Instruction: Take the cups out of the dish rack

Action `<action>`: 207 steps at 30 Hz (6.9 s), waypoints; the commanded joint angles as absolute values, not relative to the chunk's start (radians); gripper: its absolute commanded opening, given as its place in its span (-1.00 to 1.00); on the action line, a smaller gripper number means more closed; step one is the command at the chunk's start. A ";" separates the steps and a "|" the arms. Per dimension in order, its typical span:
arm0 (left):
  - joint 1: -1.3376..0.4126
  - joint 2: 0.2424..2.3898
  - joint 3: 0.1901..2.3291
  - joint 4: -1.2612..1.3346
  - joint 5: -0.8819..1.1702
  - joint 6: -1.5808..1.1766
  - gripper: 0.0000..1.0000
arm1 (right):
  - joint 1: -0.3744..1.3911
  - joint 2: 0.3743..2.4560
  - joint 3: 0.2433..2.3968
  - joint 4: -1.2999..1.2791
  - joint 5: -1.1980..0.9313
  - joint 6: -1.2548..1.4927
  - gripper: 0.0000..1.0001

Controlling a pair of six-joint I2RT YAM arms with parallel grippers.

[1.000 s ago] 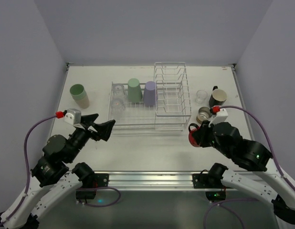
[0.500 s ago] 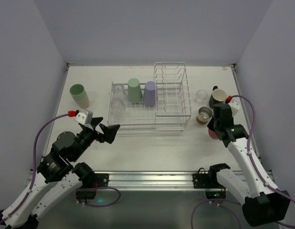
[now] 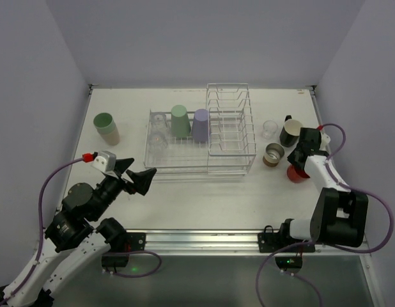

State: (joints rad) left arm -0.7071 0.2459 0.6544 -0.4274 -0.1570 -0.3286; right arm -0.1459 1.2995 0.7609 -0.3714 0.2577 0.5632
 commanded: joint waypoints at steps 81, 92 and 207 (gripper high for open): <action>-0.479 0.241 0.678 -0.446 -0.472 -0.364 1.00 | 0.884 2.244 2.123 -0.566 -0.100 0.049 0.78; -0.436 0.268 0.672 -0.426 -0.414 -0.354 1.00 | 0.884 2.289 2.138 -0.482 -0.063 0.040 0.63; -0.049 1.457 0.877 -0.446 -0.146 -0.374 -0.69 | 0.968 1.115 1.019 -0.015 -0.213 0.437 0.98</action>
State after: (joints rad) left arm -0.0666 1.4364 0.8619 -0.4763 -0.1612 -0.4080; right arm 0.9634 1.1233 1.0222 -0.0380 -0.2260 0.4545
